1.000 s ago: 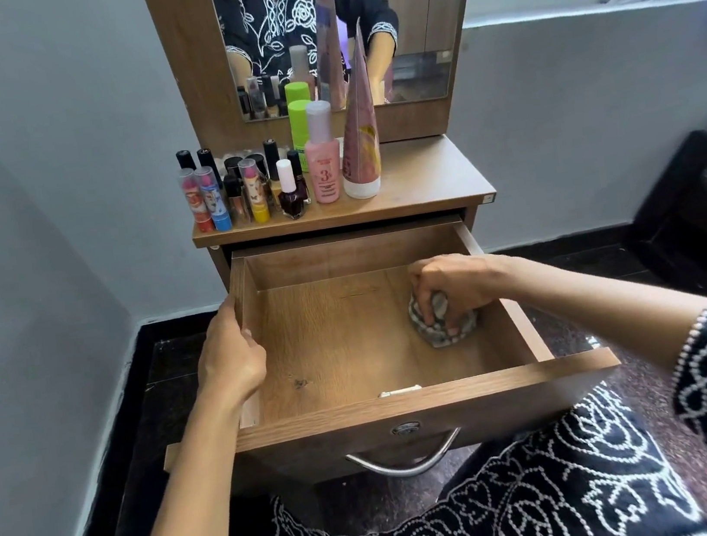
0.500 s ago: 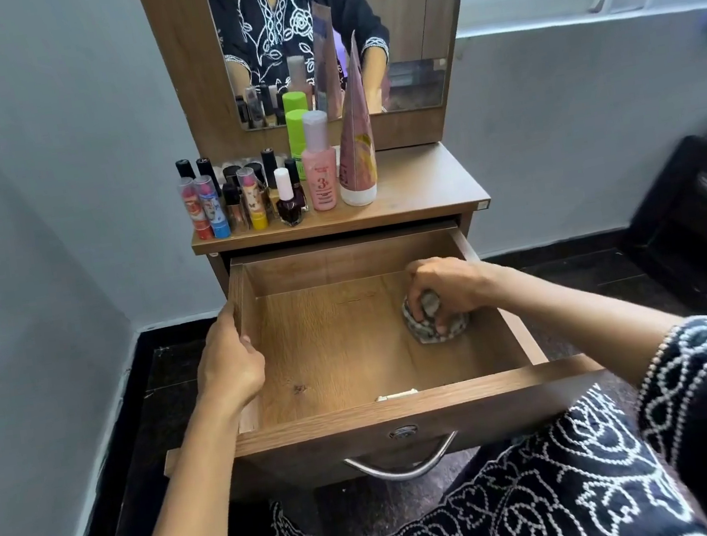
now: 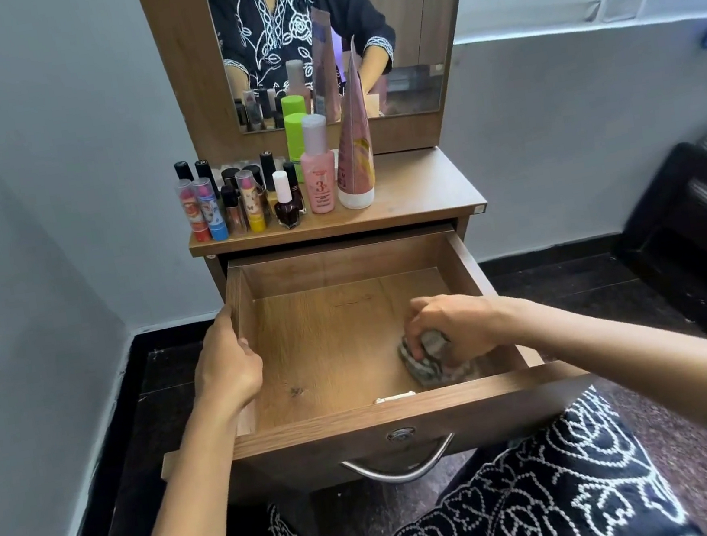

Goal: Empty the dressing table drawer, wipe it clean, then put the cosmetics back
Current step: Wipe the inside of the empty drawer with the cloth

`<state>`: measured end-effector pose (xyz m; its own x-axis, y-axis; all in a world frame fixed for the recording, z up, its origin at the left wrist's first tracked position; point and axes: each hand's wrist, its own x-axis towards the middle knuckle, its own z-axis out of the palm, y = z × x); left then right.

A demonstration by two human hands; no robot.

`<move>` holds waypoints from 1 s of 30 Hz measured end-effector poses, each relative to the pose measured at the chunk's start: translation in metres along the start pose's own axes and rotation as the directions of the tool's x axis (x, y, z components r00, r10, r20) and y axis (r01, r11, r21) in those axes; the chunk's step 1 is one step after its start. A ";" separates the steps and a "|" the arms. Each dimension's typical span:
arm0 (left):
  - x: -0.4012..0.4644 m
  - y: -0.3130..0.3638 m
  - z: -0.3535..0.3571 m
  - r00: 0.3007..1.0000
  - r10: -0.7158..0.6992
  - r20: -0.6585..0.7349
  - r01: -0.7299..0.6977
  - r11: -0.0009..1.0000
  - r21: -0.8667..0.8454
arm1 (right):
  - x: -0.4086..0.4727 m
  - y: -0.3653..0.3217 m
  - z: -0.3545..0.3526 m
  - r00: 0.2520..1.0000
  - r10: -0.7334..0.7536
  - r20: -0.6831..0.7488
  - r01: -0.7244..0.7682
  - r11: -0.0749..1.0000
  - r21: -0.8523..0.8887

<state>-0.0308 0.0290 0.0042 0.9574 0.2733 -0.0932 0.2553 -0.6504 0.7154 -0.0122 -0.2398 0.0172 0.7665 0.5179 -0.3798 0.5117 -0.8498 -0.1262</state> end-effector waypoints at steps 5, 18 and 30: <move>0.000 -0.001 0.000 1.000 0.003 -0.001 -0.003 1.000 0.003 | 0.030 0.004 -0.005 0.993 0.066 -0.101 -0.066 0.998 0.001; 0.001 -0.004 0.001 1.000 0.005 0.000 -0.005 1.000 0.005 | 0.039 -0.016 0.003 0.895 0.426 -0.132 -0.419 0.904 0.082; 0.000 -0.003 0.002 1.000 0.011 -0.005 -0.010 1.000 0.024 | 0.042 -0.008 -0.008 0.976 0.176 -0.126 -0.147 0.967 0.209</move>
<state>-0.0314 0.0300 0.0007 0.9594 0.2698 -0.0823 0.2485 -0.6702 0.6994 0.0187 -0.2102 0.0092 0.8870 0.3688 -0.2779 0.3011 -0.9182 -0.2574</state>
